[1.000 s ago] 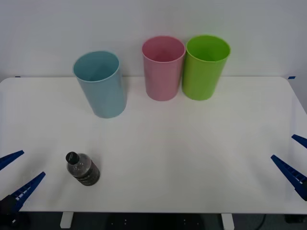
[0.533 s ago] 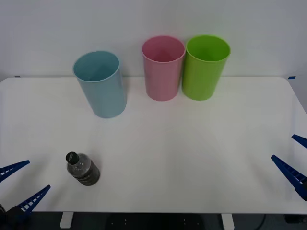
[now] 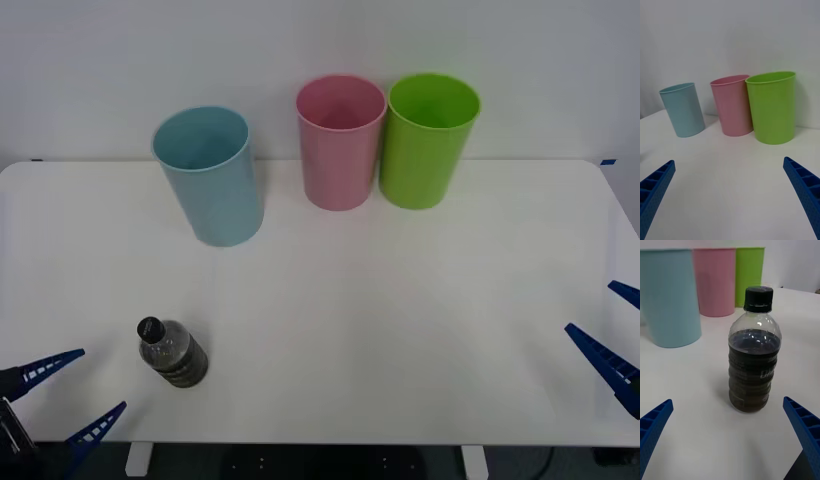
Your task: Grasp the object on the table and drop it into the matching bin: aluminum can to the light blue bin, PET bottle to the pink bin.
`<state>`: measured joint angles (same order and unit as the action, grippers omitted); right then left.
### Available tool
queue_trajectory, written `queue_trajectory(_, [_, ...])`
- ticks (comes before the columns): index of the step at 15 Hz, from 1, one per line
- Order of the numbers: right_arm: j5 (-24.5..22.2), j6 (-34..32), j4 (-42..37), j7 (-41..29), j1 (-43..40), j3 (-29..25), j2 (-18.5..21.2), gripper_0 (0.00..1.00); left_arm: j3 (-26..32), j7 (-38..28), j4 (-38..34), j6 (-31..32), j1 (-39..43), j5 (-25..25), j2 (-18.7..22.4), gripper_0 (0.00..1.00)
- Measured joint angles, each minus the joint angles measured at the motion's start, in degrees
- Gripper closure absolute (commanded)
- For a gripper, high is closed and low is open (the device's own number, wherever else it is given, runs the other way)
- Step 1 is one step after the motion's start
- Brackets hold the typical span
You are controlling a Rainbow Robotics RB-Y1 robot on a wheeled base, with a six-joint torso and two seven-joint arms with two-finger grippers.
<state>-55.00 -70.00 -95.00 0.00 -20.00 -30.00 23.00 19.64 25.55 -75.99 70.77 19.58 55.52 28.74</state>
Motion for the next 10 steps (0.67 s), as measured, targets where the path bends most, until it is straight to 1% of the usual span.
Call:
queue_trajectory(3, [0.0, 0.0, 0.0, 0.0, 0.0, 0.0, 0.0, 0.0, -1.6, 0.2, 1.6, -0.3, -1.1, -0.3, -0.2, 0.0])
queue_trajectory(10, [0.0, 0.0, 0.0, 0.0, 0.0, 0.0, 0.0, 0.0, -3.2, 0.4, 1.6, -2.5, -2.2, 0.0, -4.7, 0.0])
